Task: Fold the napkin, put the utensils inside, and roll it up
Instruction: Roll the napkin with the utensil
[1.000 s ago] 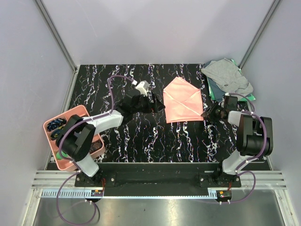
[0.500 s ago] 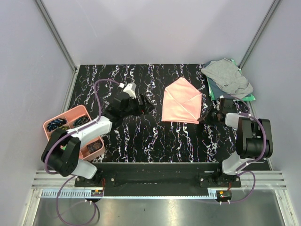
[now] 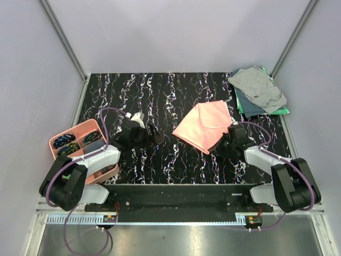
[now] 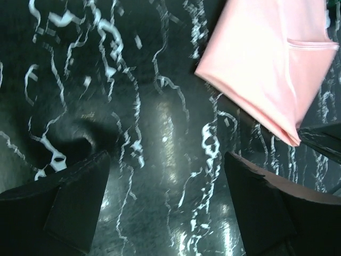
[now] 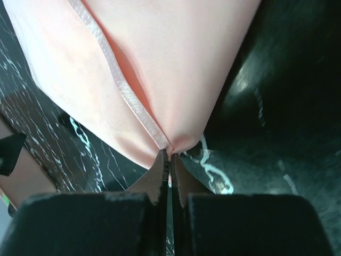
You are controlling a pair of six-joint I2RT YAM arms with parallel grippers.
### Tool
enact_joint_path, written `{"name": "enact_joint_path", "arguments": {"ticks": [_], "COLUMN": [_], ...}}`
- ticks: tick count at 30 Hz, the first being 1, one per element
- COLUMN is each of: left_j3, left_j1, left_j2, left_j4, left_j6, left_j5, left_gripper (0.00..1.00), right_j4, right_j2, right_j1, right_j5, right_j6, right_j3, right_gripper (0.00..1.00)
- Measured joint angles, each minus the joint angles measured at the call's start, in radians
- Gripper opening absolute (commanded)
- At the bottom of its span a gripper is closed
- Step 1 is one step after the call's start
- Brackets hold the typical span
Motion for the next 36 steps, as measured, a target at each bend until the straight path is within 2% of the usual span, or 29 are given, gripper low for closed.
{"name": "enact_joint_path", "arguments": {"ticks": [6, 10, 11, 16, 20, 27, 32, 36], "left_j3": [-0.051, -0.066, -0.071, -0.089, -0.090, -0.090, -0.090, -0.081], "left_j1": [0.004, 0.004, 0.004, 0.004, 0.004, 0.023, 0.047, 0.061], "left_j2": [0.002, 0.002, 0.002, -0.015, -0.028, -0.035, -0.035, -0.022], "left_j4": [0.052, 0.083, 0.084, 0.082, 0.081, 0.080, 0.080, 0.078], "left_j6": [-0.023, -0.029, -0.029, -0.033, -0.035, -0.037, -0.037, -0.035], "left_j5": [0.033, 0.050, 0.053, 0.059, 0.063, 0.092, 0.119, 0.134], "left_gripper": [0.86, 0.87, 0.87, 0.89, 0.89, 0.89, 0.88, 0.81], "right_j4": [0.001, -0.005, -0.024, -0.169, -0.234, -0.216, -0.177, -0.154], "right_j2": [-0.029, -0.077, -0.094, -0.213, -0.218, 0.055, 0.199, 0.305], "right_j1": [0.148, 0.225, 0.243, 0.322, 0.362, 0.457, 0.531, 0.595], "right_j5": [0.098, 0.174, 0.196, 0.302, 0.346, 0.414, 0.431, 0.450], "right_j6": [0.121, 0.178, 0.184, 0.156, 0.022, -0.314, -0.518, -0.599], "right_j3": [-0.051, -0.074, -0.075, -0.039, 0.083, 0.353, 0.440, 0.491], "right_gripper": [0.00, 0.27, 0.39, 0.45, 0.48, 0.51, 0.51, 0.52]}}
